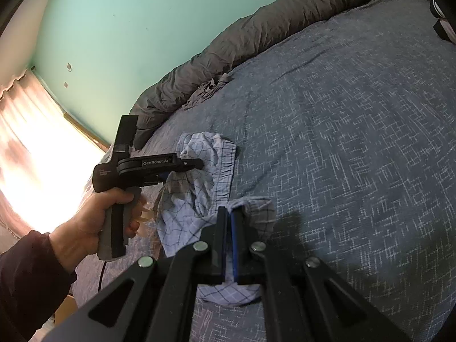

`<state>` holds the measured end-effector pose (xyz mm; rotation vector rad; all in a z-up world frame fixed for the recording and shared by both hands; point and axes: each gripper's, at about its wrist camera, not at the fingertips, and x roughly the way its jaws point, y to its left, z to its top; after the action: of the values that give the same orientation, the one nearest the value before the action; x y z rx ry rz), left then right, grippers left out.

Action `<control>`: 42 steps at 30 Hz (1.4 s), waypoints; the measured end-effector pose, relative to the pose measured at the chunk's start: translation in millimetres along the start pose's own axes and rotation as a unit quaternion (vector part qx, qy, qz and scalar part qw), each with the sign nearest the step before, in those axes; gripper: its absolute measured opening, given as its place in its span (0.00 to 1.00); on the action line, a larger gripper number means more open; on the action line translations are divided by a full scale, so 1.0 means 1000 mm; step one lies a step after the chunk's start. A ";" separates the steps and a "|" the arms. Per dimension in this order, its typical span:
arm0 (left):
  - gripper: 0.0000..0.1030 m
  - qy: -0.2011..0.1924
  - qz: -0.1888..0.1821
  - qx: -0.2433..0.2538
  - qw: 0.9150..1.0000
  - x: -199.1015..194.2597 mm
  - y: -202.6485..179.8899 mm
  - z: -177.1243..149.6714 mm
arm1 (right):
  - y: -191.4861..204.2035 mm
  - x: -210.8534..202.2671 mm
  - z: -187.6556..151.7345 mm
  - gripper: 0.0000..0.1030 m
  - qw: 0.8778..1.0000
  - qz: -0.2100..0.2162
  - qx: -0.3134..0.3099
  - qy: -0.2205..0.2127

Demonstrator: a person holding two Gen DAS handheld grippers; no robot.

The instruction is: Fold clothes

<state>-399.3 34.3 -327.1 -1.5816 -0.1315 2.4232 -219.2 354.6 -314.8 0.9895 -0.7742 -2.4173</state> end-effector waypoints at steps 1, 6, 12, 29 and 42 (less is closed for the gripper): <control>0.46 0.000 0.001 0.001 1.000 -0.002 0.001 0.000 | 0.000 0.000 0.000 0.02 1.000 0.000 -0.001 0.000; 0.13 -0.011 -0.012 0.008 1.000 -0.027 0.009 -0.008 | 0.002 0.001 0.000 0.02 1.000 0.007 0.000 0.001; 0.12 -0.062 -0.012 -0.017 0.998 -0.095 0.027 -0.035 | 0.011 -0.002 0.002 0.02 1.000 0.022 -0.011 0.002; 0.18 -0.075 0.062 -0.086 0.992 -0.159 0.085 -0.134 | 0.029 0.010 -0.008 0.02 0.997 0.048 -0.038 0.037; 0.45 -0.033 0.071 0.002 0.997 -0.061 0.045 -0.014 | 0.019 0.014 -0.007 0.02 0.998 0.049 -0.029 0.041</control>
<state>-369.9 -25.2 -288.6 -1.5591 -0.0280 2.5821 -220.2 330.1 -313.5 0.9980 -0.7035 -2.2882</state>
